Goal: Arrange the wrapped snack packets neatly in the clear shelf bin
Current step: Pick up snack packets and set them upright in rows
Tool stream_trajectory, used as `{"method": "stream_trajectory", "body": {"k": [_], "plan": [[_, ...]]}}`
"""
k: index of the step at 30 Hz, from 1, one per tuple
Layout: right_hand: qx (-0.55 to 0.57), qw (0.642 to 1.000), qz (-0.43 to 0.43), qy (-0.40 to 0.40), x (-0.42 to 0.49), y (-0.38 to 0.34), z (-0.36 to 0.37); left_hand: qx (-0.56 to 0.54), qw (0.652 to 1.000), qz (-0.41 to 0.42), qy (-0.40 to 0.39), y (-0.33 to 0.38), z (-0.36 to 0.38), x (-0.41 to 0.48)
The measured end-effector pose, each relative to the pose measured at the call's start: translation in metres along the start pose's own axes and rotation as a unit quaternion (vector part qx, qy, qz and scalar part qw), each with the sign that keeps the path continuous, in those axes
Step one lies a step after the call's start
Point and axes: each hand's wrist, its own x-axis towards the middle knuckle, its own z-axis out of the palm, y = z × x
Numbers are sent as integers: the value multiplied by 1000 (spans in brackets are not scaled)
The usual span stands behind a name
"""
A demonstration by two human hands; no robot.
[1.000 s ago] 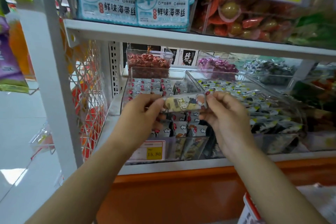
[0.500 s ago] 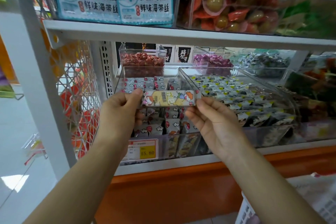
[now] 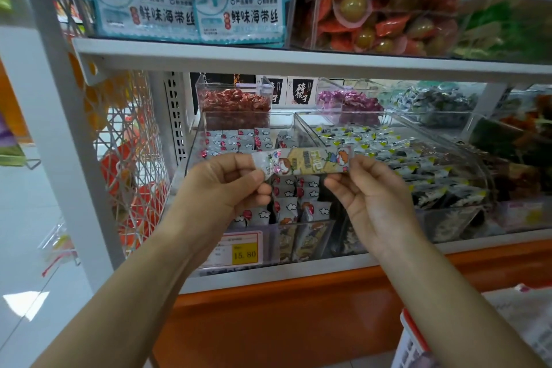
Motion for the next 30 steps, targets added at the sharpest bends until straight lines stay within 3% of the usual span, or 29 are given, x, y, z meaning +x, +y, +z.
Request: {"method": "stream_trajectory", "body": {"k": [9,16,30], "plan": [[-142,985,-77,-65,-2,4,-2,-56,997,-39,20,-1,-6,-1],[-177,978,-79,-76,-6,7,0,116,992,8,52,-4,-9,-1],[-254,961,-85,-66,-2,6,0,227,970,84,16,4,-6,-5]]}}
